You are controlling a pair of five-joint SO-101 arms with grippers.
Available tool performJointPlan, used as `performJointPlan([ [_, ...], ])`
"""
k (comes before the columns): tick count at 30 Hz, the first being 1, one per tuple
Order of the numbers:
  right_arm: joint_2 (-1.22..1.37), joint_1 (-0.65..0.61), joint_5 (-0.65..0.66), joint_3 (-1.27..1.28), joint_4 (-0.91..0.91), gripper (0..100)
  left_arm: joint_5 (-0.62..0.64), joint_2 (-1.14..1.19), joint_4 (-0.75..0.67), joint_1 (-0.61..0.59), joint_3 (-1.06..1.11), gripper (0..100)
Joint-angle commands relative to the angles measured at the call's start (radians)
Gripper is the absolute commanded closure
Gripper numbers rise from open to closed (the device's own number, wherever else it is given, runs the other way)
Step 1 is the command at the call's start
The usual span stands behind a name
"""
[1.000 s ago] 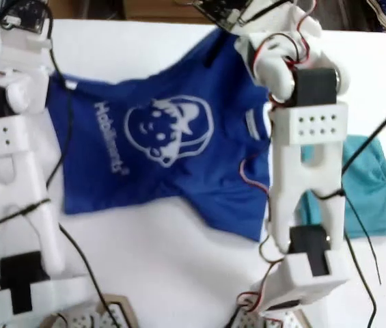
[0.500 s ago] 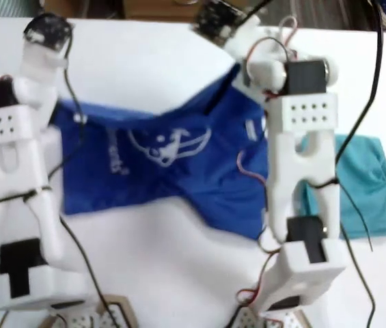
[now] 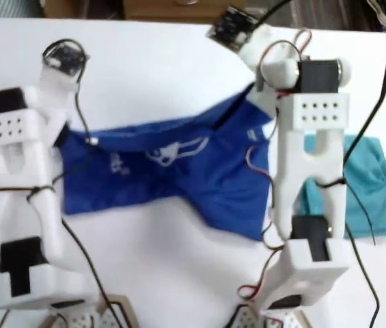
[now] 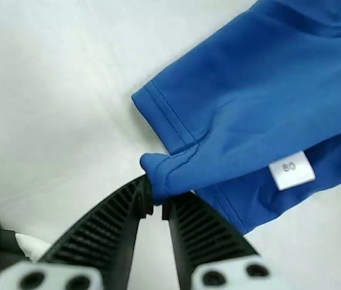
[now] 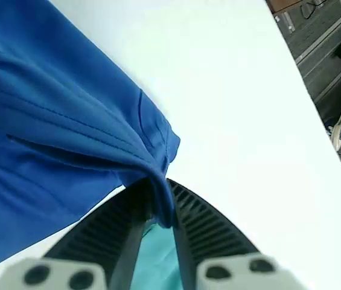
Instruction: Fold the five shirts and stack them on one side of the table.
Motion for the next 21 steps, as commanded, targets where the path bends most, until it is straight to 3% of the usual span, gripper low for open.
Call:
performJointPlan([
  [1, -0.012, 0.008, 0.002, 0.052, 0.004, 97.8, -0.025, -0.005, 0.0, 0.002, -0.004, 98],
  [14, -0.007, -0.01, -0.029, 0.21, -0.223, 97.8, -0.037, 0.043, -0.107, 0.006, -0.016, 98],
  [21, -0.013, -0.041, -0.028, 0.224, -0.148, 97.8, -0.035, 0.199, -0.1, -0.038, -0.031, 98],
])
